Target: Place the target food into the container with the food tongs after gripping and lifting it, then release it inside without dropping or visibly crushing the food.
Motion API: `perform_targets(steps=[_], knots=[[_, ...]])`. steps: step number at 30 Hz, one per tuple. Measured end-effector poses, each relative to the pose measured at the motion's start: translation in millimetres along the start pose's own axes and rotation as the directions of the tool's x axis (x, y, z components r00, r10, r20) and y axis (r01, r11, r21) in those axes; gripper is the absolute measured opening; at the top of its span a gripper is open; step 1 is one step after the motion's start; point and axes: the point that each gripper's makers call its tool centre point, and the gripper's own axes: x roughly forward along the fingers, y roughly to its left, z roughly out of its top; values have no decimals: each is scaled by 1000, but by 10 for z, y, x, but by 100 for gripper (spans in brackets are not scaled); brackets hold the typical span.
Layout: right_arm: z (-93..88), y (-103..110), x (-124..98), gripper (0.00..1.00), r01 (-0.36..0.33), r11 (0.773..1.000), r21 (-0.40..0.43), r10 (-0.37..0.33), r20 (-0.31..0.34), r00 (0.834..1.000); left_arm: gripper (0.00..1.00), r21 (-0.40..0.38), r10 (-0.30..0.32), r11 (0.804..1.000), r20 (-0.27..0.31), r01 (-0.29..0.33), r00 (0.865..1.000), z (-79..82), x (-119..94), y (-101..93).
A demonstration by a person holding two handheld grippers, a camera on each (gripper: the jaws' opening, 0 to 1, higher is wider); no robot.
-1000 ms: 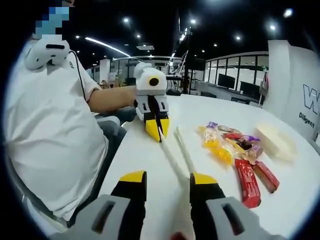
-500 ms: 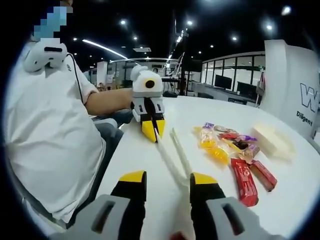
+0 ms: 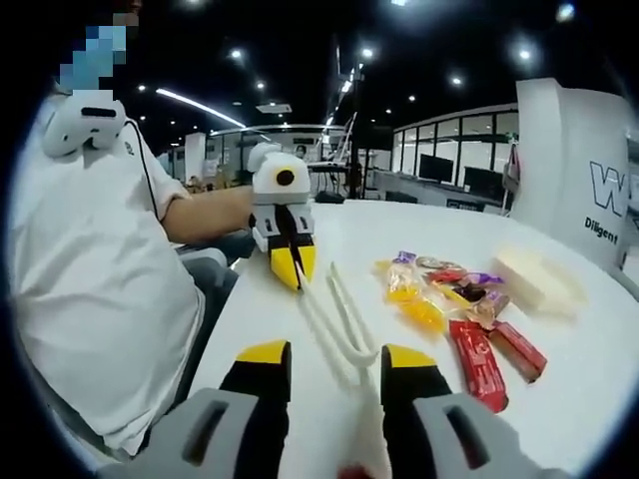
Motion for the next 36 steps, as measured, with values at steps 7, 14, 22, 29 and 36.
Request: perform_targets(steps=[7,14,22,29,36], knots=[[44,-36,-2,32,8,1000,20,-9,29,1000,0,-16,-10,1000,43,11,999,73,-19,-30],[77,-53,31,35,7,999,48,-9,58,998,0,-26,-16,1000,85,18,996,147,-32,-47],[168,-38,51,36,-4,998,68,-3,110,994,0,-39,-23,999,135,29,991,251,-40,-68],[301,-5,100,36,-24,997,75,11,168,986,0,-49,-27,998,178,36,984,338,-40,-97],[423,30,152,37,-44,997,70,28,215,976,0,-66,-35,997,226,51,974,407,-32,-130]])
